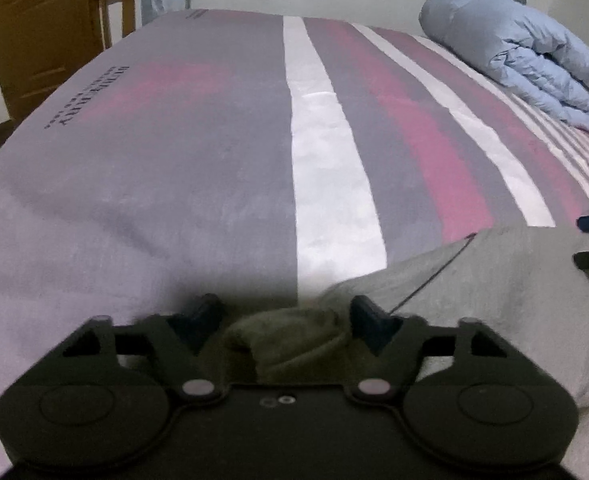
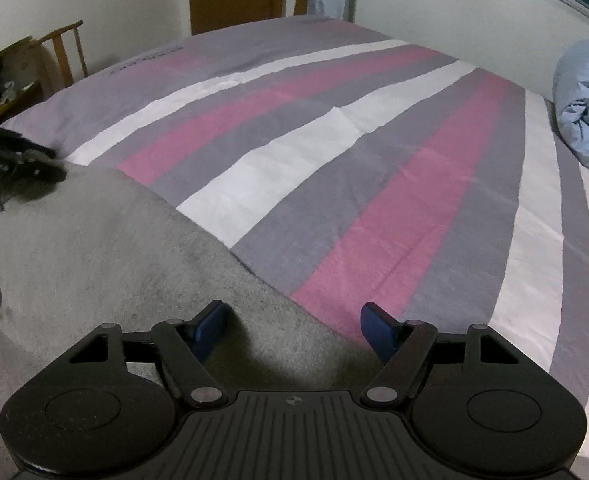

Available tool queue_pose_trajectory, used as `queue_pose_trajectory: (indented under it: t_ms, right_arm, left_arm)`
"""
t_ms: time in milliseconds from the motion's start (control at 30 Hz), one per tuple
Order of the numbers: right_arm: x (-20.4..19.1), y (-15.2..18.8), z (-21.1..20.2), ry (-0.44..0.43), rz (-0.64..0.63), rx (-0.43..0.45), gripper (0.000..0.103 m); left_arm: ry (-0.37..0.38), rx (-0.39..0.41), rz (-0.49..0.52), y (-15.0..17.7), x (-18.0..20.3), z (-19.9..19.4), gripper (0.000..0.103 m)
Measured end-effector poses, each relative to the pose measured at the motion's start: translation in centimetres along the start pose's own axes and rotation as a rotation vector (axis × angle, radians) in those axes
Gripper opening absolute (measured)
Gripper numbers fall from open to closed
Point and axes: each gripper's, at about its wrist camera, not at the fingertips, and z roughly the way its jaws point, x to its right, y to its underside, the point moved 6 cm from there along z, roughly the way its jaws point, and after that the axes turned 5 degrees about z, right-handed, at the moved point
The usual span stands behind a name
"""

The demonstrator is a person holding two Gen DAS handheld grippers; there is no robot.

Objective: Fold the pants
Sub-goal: 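Lower both grippers onto one end of the grey pants and close them, then lift the held pants end with both grippers and fold it over the pants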

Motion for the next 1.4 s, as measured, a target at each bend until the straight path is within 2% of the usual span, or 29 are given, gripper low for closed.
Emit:
queue_pose_trajectory:
  t_ms: [33, 100, 233, 400, 567, 667, 833, 933, 1100, 1167, 1200, 1233, 1267, 1333, 1400]
  right_arm:
    - [-0.1, -0.1, 0.0, -0.001, -0.004, 0.000, 0.073]
    - [-0.5, -0.1, 0.0, -0.023, -0.004, -0.004, 0.061]
    - [-1.5, -0.5, -0.3, -0.063, -0.024, -0.025, 0.005]
    - [-3.0, -0.6, -3.3, -0.026, -0.055, 0.037, 0.004]
    - [-5.6, 0.1, -9.9, -0.016, -0.100, 0.128, 0.004]
    - [-7.6, 1.3, -14.1, 0.005, -0.133, 0.174, 0.004]
    - [-11.3, 4.8, -19.4, 0.032, -0.152, 0.220, 0.005]
    - [-14.6, 7.9, -21.7, 0.057, -0.181, 0.247, 0.005]
    - [-20.0, 14.1, -23.7, 0.072, -0.246, 0.263, 0.005]
    - [-21.8, 16.6, -23.5, 0.085, -0.278, 0.259, 0.005]
    - [-22.8, 18.1, -23.0, 0.086, -0.292, 0.236, 0.005]
    - [-23.4, 19.2, -22.5, 0.092, -0.292, 0.219, 0.010]
    - [-23.7, 20.3, -22.2, 0.107, -0.285, 0.208, 0.015]
    - [-23.6, 21.1, -22.4, 0.124, -0.235, 0.223, 0.019]
    - [-22.5, 21.2, -23.2, 0.137, -0.132, 0.253, 0.041]
  left_arm:
    - [0.015, 0.005, -0.001, -0.1, 0.0, -0.1, 0.045]
    - [0.011, 0.012, 0.009, -0.1, 0.3, -0.2, 0.040]
    - [0.014, 0.038, 0.012, -0.2, 0.5, -0.4, 0.033]
    - [0.032, 0.160, 0.007, -0.2, 0.9, -3.3, 0.029]
    - [0.104, 0.324, 0.030, -0.1, 1.5, -9.6, 0.028]
    - [0.121, 0.379, 0.068, 0.7, 2.3, -13.3, 0.028]
    - [0.117, 0.419, 0.136, 3.7, 4.4, -18.3, 0.025]
    - [0.102, 0.420, 0.162, 6.4, 5.4, -20.4, 0.024]
    - [0.098, 0.392, 0.128, 11.5, 5.3, -22.4, 0.024]
    - [0.072, 0.337, 0.116, 13.8, 5.0, -22.2, 0.030]
    - [0.046, 0.297, 0.086, 15.3, 4.7, -21.7, 0.039]
    - [0.034, 0.260, 0.056, 16.3, 4.3, -21.4, 0.044]
    - [0.016, 0.230, 0.019, 17.3, 4.0, -21.3, 0.045]
    - [-0.022, 0.198, -0.036, 19.0, 3.9, -21.3, 0.046]
    - [-0.075, 0.180, -0.089, 19.7, 3.8, -21.4, 0.046]
